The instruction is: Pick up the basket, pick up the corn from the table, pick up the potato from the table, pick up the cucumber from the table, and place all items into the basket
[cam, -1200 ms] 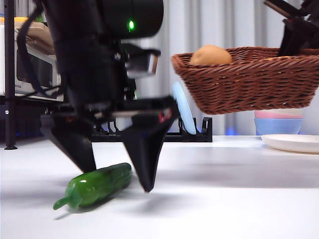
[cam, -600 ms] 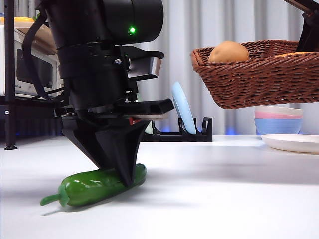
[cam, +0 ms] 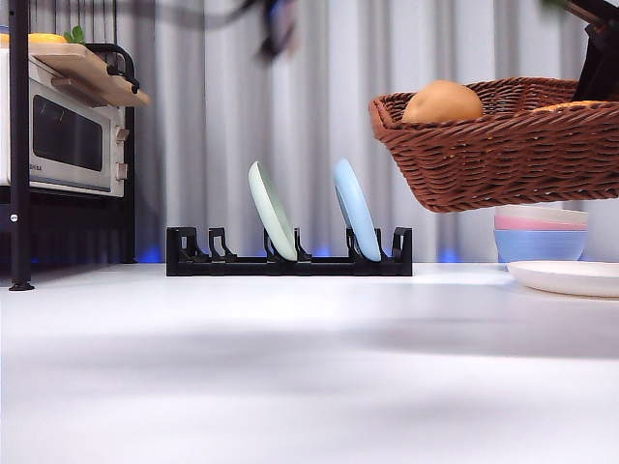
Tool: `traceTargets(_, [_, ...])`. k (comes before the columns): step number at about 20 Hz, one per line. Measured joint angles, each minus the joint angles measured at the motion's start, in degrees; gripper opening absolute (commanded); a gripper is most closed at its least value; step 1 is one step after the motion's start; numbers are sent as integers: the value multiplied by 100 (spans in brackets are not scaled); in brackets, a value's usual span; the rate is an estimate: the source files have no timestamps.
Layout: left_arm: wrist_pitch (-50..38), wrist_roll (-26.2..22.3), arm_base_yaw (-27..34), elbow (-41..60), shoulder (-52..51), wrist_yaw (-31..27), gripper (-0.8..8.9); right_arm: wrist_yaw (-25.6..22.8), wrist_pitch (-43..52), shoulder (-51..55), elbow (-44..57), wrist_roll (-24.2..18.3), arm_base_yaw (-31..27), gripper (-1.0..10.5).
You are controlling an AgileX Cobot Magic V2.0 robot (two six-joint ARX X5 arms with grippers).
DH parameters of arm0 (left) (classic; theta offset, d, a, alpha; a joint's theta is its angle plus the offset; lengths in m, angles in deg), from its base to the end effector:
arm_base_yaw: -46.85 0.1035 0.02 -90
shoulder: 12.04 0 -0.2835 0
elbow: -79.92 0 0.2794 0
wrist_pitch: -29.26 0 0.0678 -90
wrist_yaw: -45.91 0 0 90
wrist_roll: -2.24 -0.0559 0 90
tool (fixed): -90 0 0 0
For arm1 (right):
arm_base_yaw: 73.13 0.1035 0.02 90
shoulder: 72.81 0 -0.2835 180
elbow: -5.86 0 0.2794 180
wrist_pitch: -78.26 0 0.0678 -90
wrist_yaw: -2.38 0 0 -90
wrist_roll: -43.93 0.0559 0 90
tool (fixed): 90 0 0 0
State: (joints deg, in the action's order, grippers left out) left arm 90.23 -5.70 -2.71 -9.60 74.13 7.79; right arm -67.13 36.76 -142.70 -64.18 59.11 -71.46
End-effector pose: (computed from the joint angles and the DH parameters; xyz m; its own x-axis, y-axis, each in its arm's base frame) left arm 0.1837 -0.2833 0.3163 -0.3843 -0.7619 -0.5213 0.8117 -0.0098 -0.5841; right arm 0.2914 0.0281 0.2911 0.6927 0.3704 -0.6189 -0.1069 0.9013 0.4198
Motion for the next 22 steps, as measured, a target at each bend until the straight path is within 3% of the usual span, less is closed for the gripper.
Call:
traceTargets(3, [-774, -4, 7, -942, 0, -566, -8, 2, -2, 0, 0, 0, 120, -16])
traceTargets(8, [-2415, 310, 7, -1394, 4, -3646, -8, 4, -9, 0, 0, 0, 415, -16])
traceTargets(10, [-2791, 625, 26, -1394, 146, -4459, -7, 7, -13, 0, 0, 0, 518, -16])
traceTargets(15, [-3200, 1215, 146, -1392, 664, -4640, 7, 4, -24, 0, 0, 0, 789, -17])
traceTargets(16, [-3195, 1266, 168, -1392, 741, -4638, 73, 4, -26, 0, 0, 0, 831, -16])
traceTargets(18, [-3171, 1349, 195, -1390, 841, -4631, 394, 2, -26, 0, 0, 0, 898, -16])
traceTargets(19, [-3150, 1403, 201, -1390, 857, -4634, 476, 2, -26, 0, 0, 0, 925, -16])
traceTargets(22, [-3119, 1504, 203, -1390, 857, -4706, 476, 0, -26, 0, 0, 0, 940, -16])
